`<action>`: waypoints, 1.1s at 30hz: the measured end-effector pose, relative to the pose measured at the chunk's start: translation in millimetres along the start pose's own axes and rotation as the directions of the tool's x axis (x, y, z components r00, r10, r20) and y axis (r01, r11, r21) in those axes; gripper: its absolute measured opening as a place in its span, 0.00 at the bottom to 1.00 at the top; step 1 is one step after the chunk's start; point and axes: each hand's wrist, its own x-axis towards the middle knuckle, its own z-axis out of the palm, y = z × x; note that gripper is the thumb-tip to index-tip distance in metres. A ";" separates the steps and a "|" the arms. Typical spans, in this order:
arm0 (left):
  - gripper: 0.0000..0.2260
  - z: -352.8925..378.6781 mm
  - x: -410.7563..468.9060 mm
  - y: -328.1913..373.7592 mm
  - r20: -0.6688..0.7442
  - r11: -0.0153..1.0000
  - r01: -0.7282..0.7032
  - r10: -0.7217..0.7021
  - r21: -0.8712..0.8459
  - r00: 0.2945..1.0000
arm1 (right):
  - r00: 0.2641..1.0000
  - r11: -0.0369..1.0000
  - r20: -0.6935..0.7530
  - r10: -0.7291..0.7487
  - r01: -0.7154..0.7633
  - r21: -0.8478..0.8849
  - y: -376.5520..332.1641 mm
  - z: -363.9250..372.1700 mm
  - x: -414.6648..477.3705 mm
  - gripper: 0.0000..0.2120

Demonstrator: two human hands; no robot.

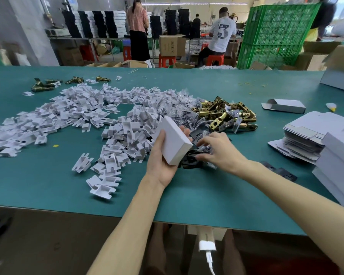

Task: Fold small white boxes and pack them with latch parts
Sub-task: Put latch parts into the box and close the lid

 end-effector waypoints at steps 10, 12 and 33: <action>0.25 8.9 -1.4 -1.2 0.032 0.990 0.053 -0.058 0.132 0.998 | 0.999 0.984 -0.038 -0.027 0.020 -0.180 -1.3 25.2 -0.8 0.20; 0.28 8.5 -1.1 -1.1 0.041 0.989 0.059 -0.065 0.137 0.997 | 0.997 0.967 -0.044 -0.070 0.057 -0.247 -2.4 23.2 0.4 0.20; 0.27 11.6 -4.7 0.6 0.032 0.996 0.048 -0.050 0.078 0.998 | 0.982 0.979 -0.077 0.171 -0.161 0.122 -0.2 -14.7 -0.5 0.21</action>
